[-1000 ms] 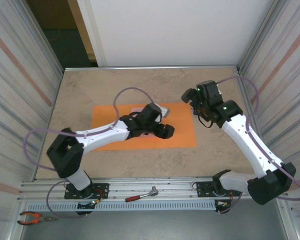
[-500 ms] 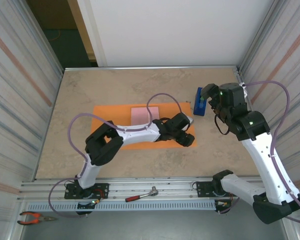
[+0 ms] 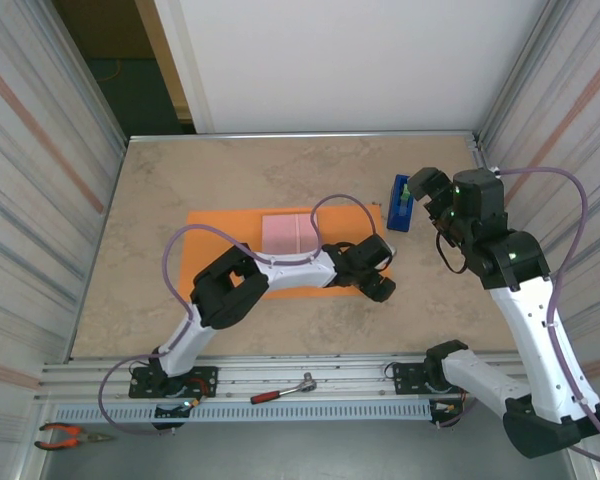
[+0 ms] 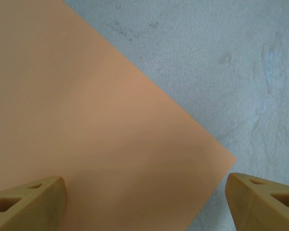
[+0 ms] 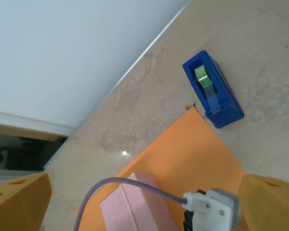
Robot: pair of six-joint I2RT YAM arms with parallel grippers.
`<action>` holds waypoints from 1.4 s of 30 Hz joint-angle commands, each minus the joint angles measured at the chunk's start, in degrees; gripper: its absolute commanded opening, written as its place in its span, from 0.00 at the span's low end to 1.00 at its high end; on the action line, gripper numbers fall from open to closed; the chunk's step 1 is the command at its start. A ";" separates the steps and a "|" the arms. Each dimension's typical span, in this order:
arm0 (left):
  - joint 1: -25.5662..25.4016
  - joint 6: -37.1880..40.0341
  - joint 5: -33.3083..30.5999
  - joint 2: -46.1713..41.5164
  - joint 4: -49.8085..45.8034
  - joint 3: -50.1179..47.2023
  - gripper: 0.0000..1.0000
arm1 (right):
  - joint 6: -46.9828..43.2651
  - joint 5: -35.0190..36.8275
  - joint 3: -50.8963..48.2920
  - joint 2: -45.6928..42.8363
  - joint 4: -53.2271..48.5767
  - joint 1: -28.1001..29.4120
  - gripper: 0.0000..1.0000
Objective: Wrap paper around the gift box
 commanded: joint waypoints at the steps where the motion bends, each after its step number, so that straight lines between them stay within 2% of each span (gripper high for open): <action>1: -0.85 1.81 -1.81 1.47 -1.68 2.18 0.87 | -2.26 -1.62 -0.84 -1.16 1.47 -0.68 0.98; 7: -1.48 3.38 -4.61 2.96 -3.39 3.42 0.87 | -2.79 -5.81 -3.40 -1.92 5.56 -0.77 0.98; 12: -2.51 4.87 -7.53 3.96 -4.79 3.64 0.85 | -4.78 -4.06 -3.99 -2.16 4.86 -0.95 0.98; 15: -2.74 5.26 -8.28 4.43 -4.99 3.30 0.81 | -6.88 -5.77 -6.38 -3.55 7.51 -1.09 0.98; 19: -2.78 5.67 -8.62 4.55 -4.58 2.39 0.70 | -9.08 -8.67 -9.29 -5.55 9.89 -2.53 0.98; 26: -2.79 6.51 -8.56 3.63 -1.81 0.93 0.51 | -13.51 -20.11 -16.06 -9.59 14.43 -9.71 0.98; 35: -1.12 5.53 -10.07 -2.96 3.96 -5.20 0.44 | -14.89 -34.27 -23.37 -9.27 13.35 -22.48 0.98; 38: -0.30 4.97 -10.35 -5.30 6.51 -8.02 0.40 | -14.08 -38.42 -26.62 -7.79 14.16 -25.24 0.98; 42: -0.15 4.71 -11.20 -8.57 9.13 -11.17 0.39 | -13.20 -44.64 -31.32 -5.52 17.50 -26.87 0.99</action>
